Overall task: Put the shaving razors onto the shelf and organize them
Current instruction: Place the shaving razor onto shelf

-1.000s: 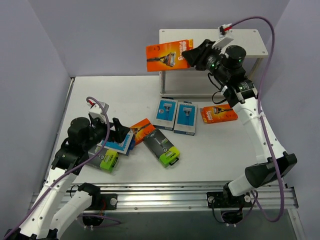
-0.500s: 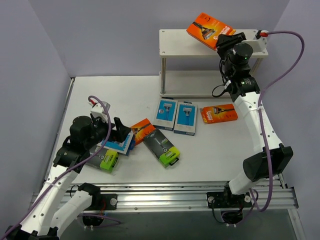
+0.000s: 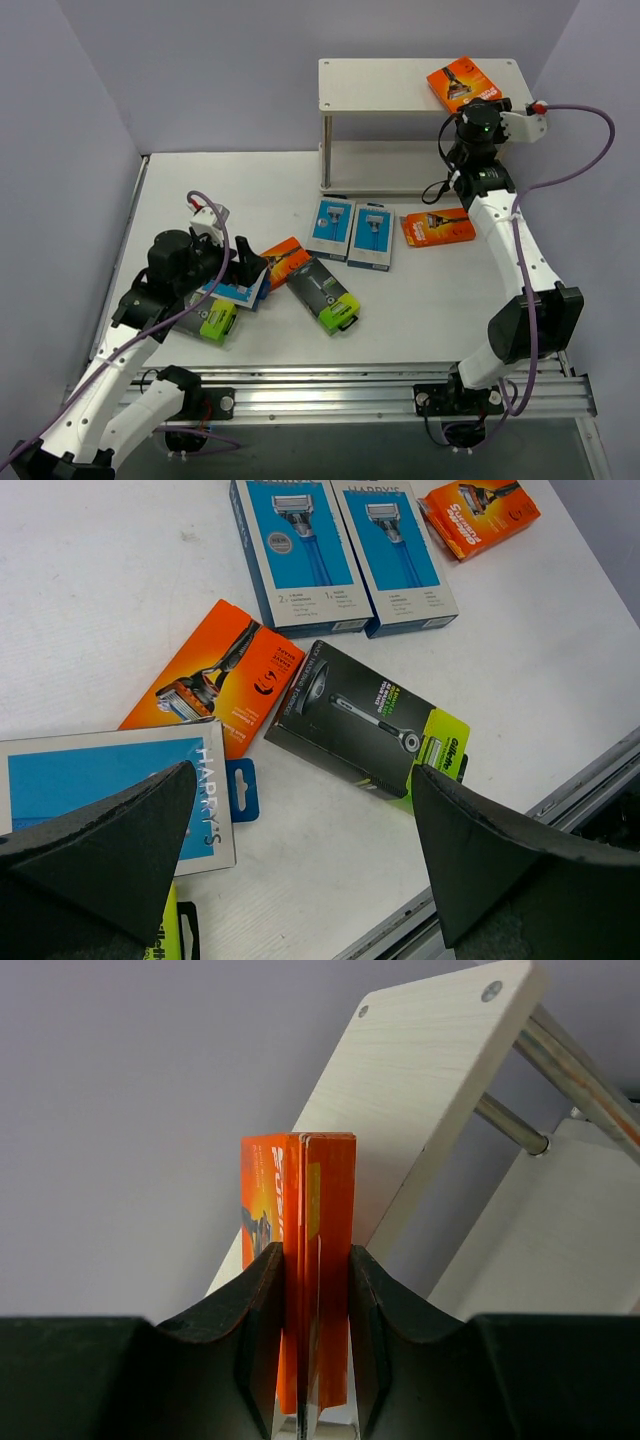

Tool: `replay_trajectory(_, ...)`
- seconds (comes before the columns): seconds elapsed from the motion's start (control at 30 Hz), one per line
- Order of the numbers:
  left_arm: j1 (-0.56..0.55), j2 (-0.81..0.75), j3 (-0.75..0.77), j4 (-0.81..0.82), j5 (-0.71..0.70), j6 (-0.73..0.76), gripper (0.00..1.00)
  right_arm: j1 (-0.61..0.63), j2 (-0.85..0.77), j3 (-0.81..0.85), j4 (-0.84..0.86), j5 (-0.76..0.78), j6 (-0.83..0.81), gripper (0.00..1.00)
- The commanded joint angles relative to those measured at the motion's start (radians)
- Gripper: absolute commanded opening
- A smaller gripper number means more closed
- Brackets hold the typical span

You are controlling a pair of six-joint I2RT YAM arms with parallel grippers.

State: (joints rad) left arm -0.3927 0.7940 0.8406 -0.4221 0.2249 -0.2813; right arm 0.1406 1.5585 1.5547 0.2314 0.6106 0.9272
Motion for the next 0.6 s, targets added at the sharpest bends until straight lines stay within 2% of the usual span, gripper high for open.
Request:
replay_trajectory(0.0, -0.012, 0.013, 0.022, 0.026, 0.016, -0.007, 0.97, -0.007, -0.054, -0.027, 0.12, 0.12, 0.068, 0.0)
replay_trajectory(0.47, -0.017, 0.057, 0.022, 0.031, 0.016, -0.007, 0.97, -0.052, 0.018, -0.025, 0.174, 0.201, 0.133, 0.0)
replay_trajectory(0.57, -0.017, 0.065, 0.022, 0.031, 0.016, -0.007, 0.98, -0.064, 0.043, -0.012, 0.172, 0.195, 0.14, 0.02)
